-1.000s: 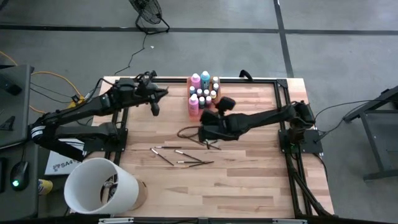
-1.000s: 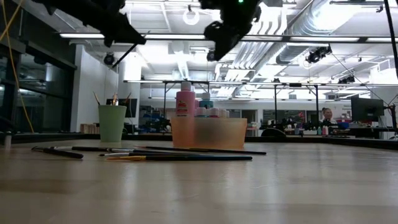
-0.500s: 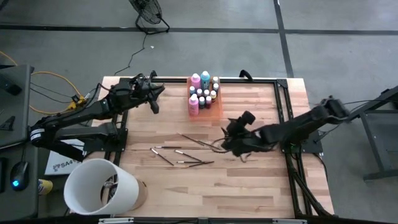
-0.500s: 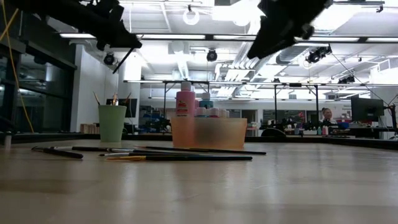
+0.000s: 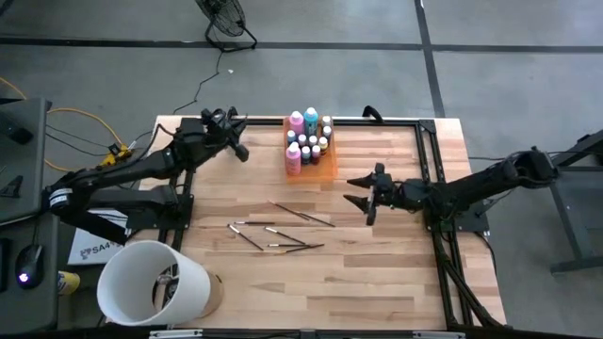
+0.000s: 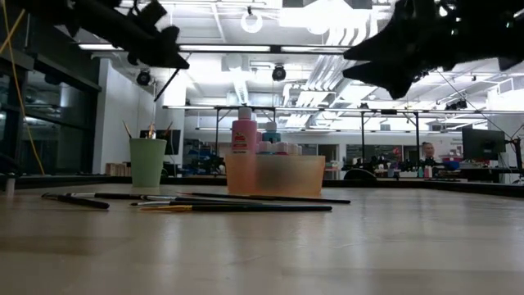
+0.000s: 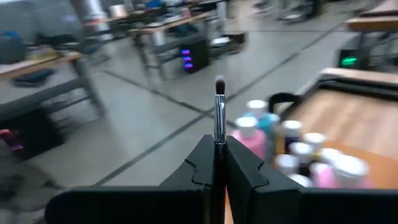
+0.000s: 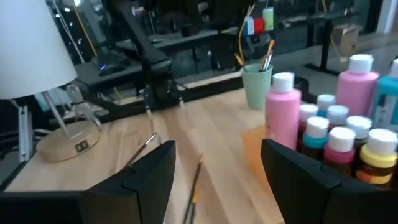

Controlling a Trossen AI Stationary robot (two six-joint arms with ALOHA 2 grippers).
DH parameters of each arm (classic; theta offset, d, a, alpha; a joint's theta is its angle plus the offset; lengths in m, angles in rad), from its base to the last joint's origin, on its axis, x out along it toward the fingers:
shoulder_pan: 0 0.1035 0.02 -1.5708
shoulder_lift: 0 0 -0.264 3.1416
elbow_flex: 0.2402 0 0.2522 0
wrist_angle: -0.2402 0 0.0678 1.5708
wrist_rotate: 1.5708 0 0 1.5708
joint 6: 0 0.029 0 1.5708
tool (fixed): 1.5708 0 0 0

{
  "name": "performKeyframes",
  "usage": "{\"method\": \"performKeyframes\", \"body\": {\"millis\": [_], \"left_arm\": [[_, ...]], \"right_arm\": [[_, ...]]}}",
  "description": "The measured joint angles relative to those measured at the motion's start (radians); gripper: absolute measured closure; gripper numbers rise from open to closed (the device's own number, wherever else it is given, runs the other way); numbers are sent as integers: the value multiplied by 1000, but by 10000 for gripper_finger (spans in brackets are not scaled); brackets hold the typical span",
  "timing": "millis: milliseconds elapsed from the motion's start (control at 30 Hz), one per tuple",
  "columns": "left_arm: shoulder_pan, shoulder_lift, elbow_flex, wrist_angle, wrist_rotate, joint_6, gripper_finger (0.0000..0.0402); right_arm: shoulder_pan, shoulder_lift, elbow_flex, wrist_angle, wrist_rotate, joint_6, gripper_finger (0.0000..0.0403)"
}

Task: Pick & Place Paint Supplies
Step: Put the white paintbrush into the cup

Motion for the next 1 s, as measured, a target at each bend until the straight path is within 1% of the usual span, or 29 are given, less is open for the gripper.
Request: {"method": "performKeyframes", "body": {"millis": [67,133,267,400,467,567,733,833,1000], "left_arm": [[0,29,-15,68,-41,6,392],[0,59,-42,177,-64,6,392],[0,94,-98,290,-238,-17,392],[-1,106,-176,441,-318,-60,392],[-1,116,-207,503,-350,-73,392],[0,137,-265,554,-413,-73,392],[0,201,-334,704,-470,-92,392],[0,258,-345,775,-501,-88,392],[0,357,-345,875,-508,-75,392]], "right_arm": [[-28,1,-24,48,-24,-20,172],[-49,2,-28,60,-46,-37,172],[-66,6,-28,59,-103,-42,172],[-67,6,-28,71,-129,-46,172],[-67,6,-28,91,-126,-64,172],[-67,6,-28,118,-122,-91,172],[-68,6,-28,160,-80,-156,172],[-70,6,-28,181,-46,-208,172],[-70,6,-28,211,13,-303,172]]}}
